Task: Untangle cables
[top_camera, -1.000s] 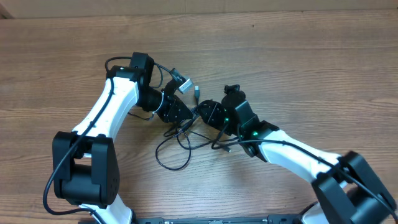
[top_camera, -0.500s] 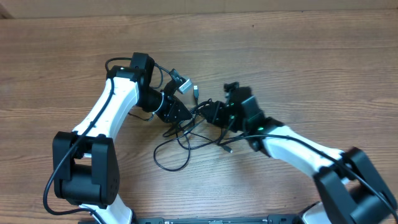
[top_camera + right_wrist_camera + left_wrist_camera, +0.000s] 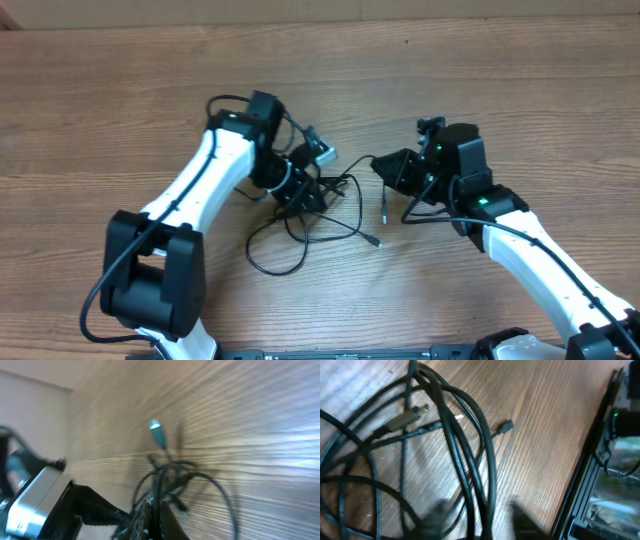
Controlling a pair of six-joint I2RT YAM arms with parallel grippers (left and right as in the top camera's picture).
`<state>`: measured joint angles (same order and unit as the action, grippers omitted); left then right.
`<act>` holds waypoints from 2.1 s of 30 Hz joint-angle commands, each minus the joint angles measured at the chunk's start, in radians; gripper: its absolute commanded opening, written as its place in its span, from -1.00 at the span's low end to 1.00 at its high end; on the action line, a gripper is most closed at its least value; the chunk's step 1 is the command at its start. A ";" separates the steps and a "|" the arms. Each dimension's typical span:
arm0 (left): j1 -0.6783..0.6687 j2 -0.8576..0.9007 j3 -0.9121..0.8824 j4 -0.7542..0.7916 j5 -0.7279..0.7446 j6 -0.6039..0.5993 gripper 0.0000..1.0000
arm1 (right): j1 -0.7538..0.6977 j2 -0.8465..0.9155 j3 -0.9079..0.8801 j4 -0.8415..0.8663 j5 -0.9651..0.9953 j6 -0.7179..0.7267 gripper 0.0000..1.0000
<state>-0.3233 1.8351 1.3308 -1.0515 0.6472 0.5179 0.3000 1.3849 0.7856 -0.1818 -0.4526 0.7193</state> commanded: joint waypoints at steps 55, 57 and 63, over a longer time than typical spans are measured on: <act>0.290 -0.322 0.148 0.017 -0.654 -0.878 -0.91 | -0.394 -0.008 0.014 -0.349 0.539 -0.152 -0.93; 0.328 -0.361 0.148 0.020 -0.654 -0.889 -0.91 | -0.394 -0.008 0.014 -0.349 0.539 -0.153 -0.93; 0.435 -0.410 0.147 0.018 -0.637 -0.900 -0.92 | -0.394 -0.008 0.014 -0.349 0.541 -0.152 -0.93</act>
<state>0.0803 1.4357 1.4559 -1.0321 0.0090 -0.3500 -0.0856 1.3849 0.7856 -0.5350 0.0608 0.5720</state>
